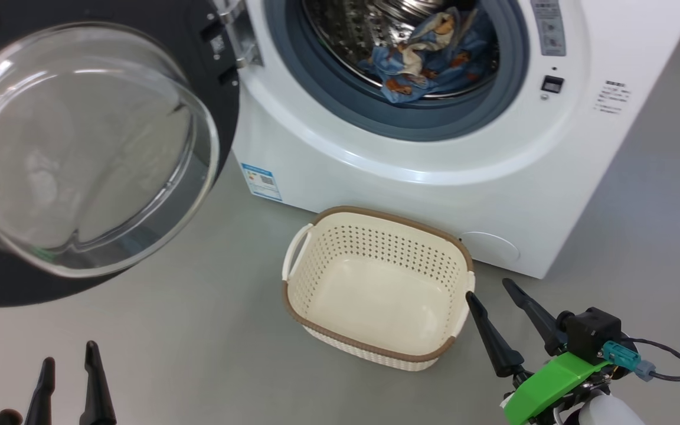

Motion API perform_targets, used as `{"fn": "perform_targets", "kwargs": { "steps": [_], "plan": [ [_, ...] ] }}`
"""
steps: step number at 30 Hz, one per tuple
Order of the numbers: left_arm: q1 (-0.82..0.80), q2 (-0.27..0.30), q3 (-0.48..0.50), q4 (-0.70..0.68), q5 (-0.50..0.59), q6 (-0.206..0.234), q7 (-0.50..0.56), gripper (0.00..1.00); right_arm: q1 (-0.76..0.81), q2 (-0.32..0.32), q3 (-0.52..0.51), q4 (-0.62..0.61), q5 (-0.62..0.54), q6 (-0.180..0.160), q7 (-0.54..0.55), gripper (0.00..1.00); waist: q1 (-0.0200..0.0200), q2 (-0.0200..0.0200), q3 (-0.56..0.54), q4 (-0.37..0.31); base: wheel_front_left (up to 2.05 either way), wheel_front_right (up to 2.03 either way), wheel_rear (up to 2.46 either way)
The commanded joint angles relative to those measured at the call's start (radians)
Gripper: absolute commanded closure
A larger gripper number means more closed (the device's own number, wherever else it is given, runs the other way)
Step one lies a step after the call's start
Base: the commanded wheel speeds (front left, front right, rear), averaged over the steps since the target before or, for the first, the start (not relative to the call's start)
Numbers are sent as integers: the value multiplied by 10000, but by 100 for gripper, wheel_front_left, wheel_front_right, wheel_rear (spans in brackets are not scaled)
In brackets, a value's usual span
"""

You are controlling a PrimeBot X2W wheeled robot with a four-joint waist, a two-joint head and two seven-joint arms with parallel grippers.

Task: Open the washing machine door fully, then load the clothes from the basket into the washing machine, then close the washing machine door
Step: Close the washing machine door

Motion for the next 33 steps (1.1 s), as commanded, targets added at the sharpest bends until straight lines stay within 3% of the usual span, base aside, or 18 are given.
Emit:
{"fn": "perform_targets", "kwargs": {
  "steps": [1, 26, 27, 29, 30, 31, 33],
  "plan": [
    [-84, 136, 395, -283, -91, -14, -55, 0, 24, -26, 261, -181, 181, 16, -119, 0, 0, 0, -77, 297, 0, 0, 0],
    [-55, 134, 860, -563, -638, -14, -55, 0, -326, -100, 642, -8, 332, 16, -119, 0, 0, 0, 64, 680, 0, 0, 0],
    [-96, 134, 864, -618, -654, -14, -55, 9, -330, -101, 632, -10, 334, 16, -119, 0, 0, 0, 72, 678, 0, 0, 0],
    [-194, 134, 894, -753, -670, -14, -55, 58, -328, -98, 585, -23, 327, 16, -119, 0, 0, 0, 103, 678, 0, 0, 0],
    [-256, 134, 914, -841, -652, -14, -55, 75, -320, -95, 550, -34, 316, 16, -119, 0, 0, 0, 123, 678, 0, 0, 0],
    [-321, 134, 931, -930, -610, -14, -55, 97, -309, -94, 517, -48, 302, 16, -119, 0, 0, 0, 145, 679, 0, 0, 0],
    [-485, 134, 987, -1101, -576, -14, -55, 100, -286, -95, 439, -81, 268, 16, -119, 0, 0, 0, 206, 682, 0, 0, 0]
  ]
}}
